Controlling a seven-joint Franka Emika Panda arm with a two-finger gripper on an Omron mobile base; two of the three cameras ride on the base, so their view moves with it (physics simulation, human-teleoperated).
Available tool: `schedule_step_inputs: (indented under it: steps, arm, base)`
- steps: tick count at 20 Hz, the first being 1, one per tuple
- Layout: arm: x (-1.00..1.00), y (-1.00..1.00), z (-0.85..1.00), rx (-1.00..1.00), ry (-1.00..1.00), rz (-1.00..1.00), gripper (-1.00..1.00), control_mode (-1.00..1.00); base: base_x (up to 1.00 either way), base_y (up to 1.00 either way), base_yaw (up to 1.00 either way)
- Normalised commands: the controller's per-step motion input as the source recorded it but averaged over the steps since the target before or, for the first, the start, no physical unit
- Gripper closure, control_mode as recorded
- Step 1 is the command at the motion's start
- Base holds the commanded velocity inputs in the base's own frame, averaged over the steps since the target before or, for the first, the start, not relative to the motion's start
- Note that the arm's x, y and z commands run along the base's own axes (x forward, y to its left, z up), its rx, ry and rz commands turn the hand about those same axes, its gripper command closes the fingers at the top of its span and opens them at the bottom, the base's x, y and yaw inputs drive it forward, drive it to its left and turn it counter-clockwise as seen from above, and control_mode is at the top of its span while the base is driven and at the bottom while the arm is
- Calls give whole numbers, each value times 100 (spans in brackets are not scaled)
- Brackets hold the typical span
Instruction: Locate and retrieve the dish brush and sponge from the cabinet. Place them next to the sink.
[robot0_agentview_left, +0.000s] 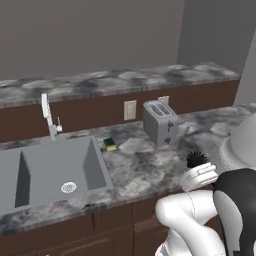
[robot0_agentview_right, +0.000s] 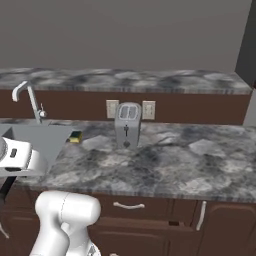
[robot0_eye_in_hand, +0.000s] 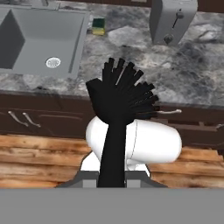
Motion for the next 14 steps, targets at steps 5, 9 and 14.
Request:
schedule_step_inputs:
  steps: [5, 9, 14]
  arm:
    - [0, 0, 0, 0, 0, 0, 100, 100]
    - [0, 0, 0, 0, 0, 0, 100, 100]
    - [0, 0, 0, 0, 0, 0, 100, 100]
  base:
    - [63, 19, -11]
    - [35, 36, -10]
    - [33, 47, -12]
